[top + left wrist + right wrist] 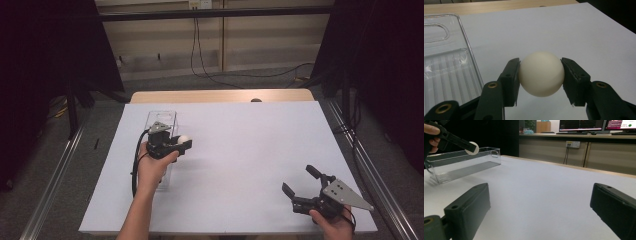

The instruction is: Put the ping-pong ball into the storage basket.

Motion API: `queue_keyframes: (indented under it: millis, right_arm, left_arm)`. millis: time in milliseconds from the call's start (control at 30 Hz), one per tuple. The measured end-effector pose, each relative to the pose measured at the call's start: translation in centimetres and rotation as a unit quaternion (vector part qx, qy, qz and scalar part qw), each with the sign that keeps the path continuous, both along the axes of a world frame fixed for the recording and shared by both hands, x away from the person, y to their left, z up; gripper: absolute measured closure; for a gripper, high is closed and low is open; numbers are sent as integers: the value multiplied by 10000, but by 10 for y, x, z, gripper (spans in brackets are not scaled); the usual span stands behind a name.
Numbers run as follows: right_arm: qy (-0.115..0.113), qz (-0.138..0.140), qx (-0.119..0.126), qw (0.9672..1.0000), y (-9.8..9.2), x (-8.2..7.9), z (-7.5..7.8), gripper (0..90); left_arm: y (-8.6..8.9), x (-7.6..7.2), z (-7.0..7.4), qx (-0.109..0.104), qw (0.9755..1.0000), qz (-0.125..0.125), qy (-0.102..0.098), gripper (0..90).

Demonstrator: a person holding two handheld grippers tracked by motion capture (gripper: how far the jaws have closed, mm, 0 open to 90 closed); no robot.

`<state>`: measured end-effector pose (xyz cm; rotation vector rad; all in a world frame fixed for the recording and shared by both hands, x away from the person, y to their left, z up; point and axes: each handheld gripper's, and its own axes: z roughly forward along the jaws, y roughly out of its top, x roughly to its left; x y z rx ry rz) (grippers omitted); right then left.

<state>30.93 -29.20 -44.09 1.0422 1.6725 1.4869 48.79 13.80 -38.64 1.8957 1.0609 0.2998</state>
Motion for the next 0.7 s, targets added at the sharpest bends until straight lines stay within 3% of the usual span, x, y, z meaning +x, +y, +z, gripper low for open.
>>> queue_keyframes:
  millis: [700]
  right_arm:
    - [5, -4, -1, 10000, 0, 0, 0, 23]
  left_arm:
    - [10, 3, 3, -58, 9999, 95, -16, 512]
